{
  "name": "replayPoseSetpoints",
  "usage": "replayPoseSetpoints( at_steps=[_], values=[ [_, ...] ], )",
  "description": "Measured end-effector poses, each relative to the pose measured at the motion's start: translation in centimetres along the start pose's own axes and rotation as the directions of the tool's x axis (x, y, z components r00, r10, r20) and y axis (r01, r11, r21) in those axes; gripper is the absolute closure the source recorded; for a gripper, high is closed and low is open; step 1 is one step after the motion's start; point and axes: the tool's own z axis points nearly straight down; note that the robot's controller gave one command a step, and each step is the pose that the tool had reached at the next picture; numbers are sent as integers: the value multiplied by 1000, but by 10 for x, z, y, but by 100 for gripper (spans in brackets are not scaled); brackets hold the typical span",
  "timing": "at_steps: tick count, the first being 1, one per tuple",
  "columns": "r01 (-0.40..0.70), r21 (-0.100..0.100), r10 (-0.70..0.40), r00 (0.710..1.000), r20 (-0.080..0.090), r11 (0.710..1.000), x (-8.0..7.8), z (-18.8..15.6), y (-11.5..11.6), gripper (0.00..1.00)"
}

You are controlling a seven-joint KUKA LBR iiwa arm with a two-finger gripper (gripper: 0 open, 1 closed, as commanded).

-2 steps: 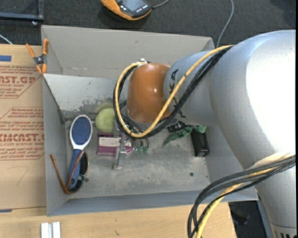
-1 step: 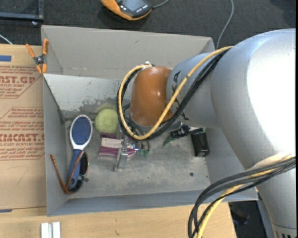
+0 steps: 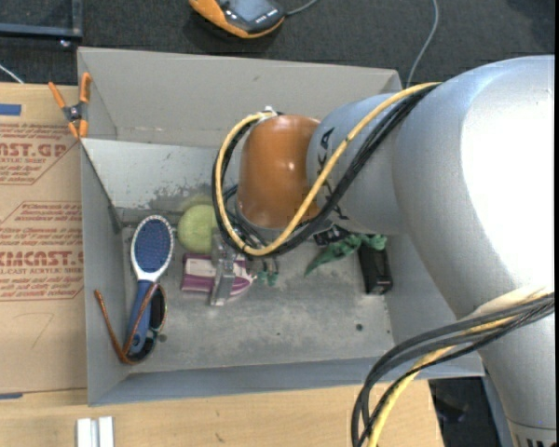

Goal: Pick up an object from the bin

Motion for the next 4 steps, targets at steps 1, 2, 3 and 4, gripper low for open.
replayPoseSetpoints(
  at_steps=[1,2,3,4],
  values=[
    [0,0,0,1000,0,1000,0,0,0,100],
    [0,0,0,1000,-1,1000,1,-3,0,100],
    [0,0,0,1000,-3,1000,1,-15,0,100],
    [0,1,0,1000,-5,1000,1,-32,0,100]
  ],
)
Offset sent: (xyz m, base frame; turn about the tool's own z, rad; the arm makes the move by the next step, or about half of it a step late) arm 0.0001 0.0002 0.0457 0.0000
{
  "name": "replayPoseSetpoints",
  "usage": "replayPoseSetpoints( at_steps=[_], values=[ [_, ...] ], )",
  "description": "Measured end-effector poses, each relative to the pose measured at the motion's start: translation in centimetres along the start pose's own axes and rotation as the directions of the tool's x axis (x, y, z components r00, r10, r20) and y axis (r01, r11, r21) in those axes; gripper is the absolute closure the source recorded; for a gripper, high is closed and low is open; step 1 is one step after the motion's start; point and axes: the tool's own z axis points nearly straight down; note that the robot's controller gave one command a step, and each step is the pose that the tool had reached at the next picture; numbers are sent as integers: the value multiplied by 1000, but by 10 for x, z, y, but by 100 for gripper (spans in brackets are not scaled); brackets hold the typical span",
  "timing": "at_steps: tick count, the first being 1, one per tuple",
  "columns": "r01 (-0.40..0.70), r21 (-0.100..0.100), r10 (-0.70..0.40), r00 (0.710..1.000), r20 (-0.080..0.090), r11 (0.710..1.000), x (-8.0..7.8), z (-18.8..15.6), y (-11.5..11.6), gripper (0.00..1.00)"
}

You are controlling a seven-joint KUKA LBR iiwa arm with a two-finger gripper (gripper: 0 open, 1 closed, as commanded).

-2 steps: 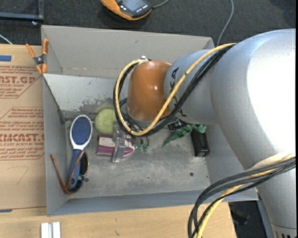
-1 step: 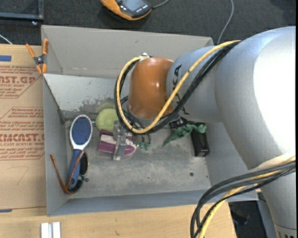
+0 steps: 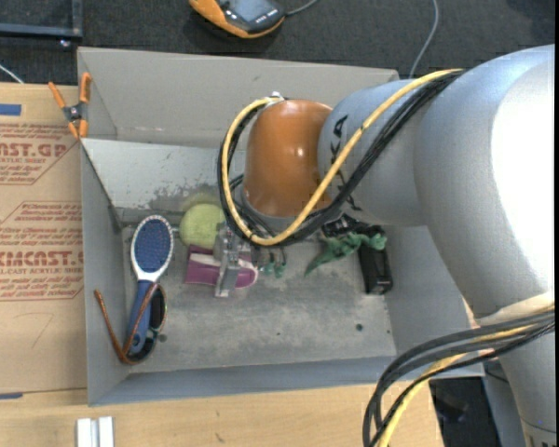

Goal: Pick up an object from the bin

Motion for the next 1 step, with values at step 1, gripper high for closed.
replayPoseSetpoints(
  at_steps=[1],
  values=[
    [0,0,0,1000,-2,1000,0,-22,0,100]
  ],
)
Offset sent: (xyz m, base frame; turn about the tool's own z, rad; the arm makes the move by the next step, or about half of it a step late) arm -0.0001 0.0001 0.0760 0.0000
